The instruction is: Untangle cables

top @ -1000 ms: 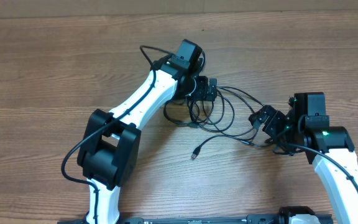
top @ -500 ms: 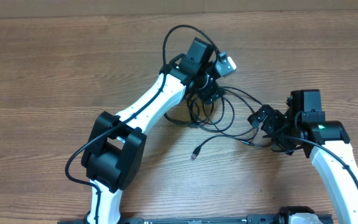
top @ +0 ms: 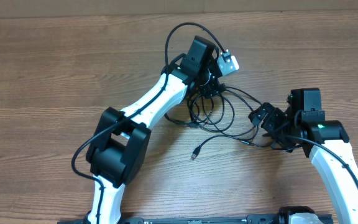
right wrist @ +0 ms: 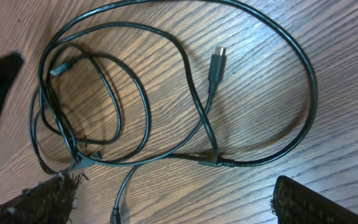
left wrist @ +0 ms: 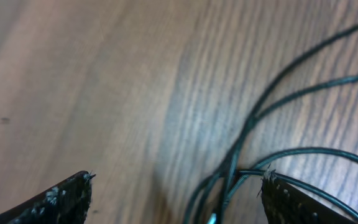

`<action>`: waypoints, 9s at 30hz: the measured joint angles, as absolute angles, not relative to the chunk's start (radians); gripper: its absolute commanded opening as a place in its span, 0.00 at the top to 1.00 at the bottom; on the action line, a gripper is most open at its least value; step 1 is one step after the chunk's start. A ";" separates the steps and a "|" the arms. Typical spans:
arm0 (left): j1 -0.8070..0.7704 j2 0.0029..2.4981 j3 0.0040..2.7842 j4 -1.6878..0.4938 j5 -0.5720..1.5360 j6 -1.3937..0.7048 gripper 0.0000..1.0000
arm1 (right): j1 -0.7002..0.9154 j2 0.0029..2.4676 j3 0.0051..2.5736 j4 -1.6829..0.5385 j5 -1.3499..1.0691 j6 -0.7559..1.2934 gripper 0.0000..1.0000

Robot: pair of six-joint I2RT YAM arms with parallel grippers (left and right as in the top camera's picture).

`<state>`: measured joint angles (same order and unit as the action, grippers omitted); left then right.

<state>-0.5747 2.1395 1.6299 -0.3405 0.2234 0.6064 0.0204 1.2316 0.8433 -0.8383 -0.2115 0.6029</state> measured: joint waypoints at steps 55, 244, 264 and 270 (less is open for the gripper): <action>-0.511 1.716 1.631 -0.454 0.207 -0.006 0.96 | 0.160 1.265 0.843 -0.590 -0.439 0.642 0.00; -0.115 1.670 1.474 -1.286 0.239 -1.198 0.96 | 0.625 1.497 0.968 -0.625 0.162 0.890 0.96; 0.041 1.670 1.474 -1.336 0.049 -0.907 0.95 | 0.032 1.482 0.968 -0.815 0.210 0.881 0.53; 0.041 1.670 1.474 -1.331 0.026 -0.941 0.10 | -0.004 1.482 0.968 -0.822 0.171 0.881 0.13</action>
<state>0.0410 1.6695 1.4738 -1.3312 0.0257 -0.9413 -0.0040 1.4818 0.9680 -0.8223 0.1707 0.8810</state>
